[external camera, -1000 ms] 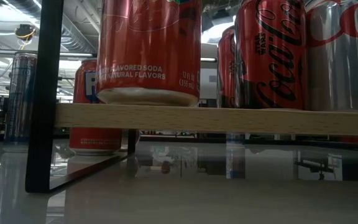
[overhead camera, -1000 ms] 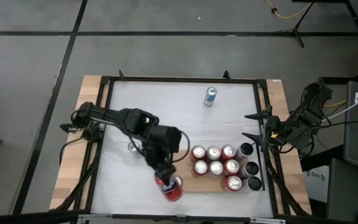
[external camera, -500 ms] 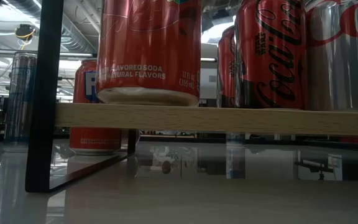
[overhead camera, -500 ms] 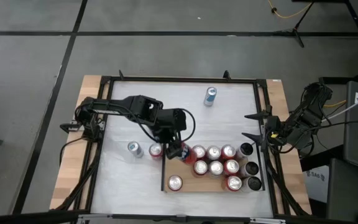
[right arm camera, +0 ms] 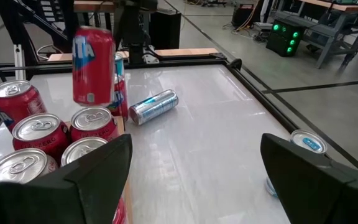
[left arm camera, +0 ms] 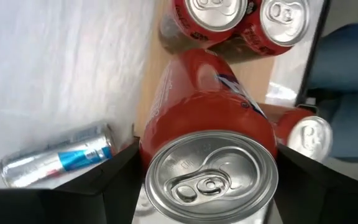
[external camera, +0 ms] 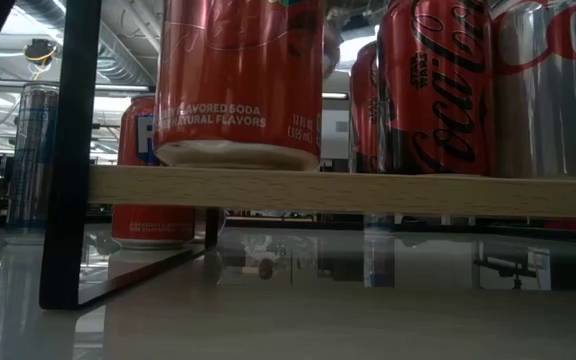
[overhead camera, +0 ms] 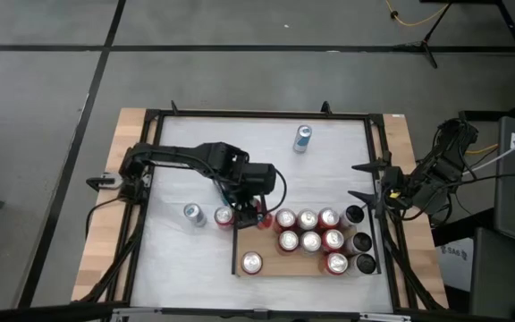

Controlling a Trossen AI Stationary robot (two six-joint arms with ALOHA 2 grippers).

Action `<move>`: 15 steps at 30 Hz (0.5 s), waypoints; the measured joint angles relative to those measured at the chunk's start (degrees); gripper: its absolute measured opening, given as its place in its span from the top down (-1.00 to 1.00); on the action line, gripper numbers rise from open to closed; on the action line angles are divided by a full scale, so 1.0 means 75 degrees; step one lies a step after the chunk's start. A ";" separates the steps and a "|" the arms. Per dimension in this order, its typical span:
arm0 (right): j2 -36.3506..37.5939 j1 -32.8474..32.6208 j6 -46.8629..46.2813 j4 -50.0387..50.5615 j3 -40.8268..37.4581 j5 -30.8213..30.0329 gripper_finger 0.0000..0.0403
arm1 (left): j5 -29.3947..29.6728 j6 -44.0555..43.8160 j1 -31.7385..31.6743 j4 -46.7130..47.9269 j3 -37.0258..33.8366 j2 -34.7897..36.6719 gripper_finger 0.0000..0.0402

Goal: Place canned beverage on shelf
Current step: Put the bottom left orange soda can on the shelf

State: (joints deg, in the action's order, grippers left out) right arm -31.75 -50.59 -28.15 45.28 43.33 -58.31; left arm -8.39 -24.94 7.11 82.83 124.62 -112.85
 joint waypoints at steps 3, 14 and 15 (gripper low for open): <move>-0.0005 -0.0002 0.0001 0.0028 0.0000 -0.0022 -0.72 | 0.0093 0.0237 0.0016 0.0002 0.0000 -0.0176 -0.37; -0.0102 -0.0001 0.0001 0.0181 -0.0001 -0.0084 -0.72 | 0.0318 0.0425 0.0299 0.0110 0.0000 -0.0487 -0.37; -0.0102 -0.0001 0.0001 0.0187 0.0000 -0.0086 -0.72 | 0.0359 0.0426 0.0337 0.0108 0.0000 -0.0530 -0.37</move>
State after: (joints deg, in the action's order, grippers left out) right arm -32.51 -50.60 -28.14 46.68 43.33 -58.96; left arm -5.69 -21.74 9.64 83.64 124.62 -116.83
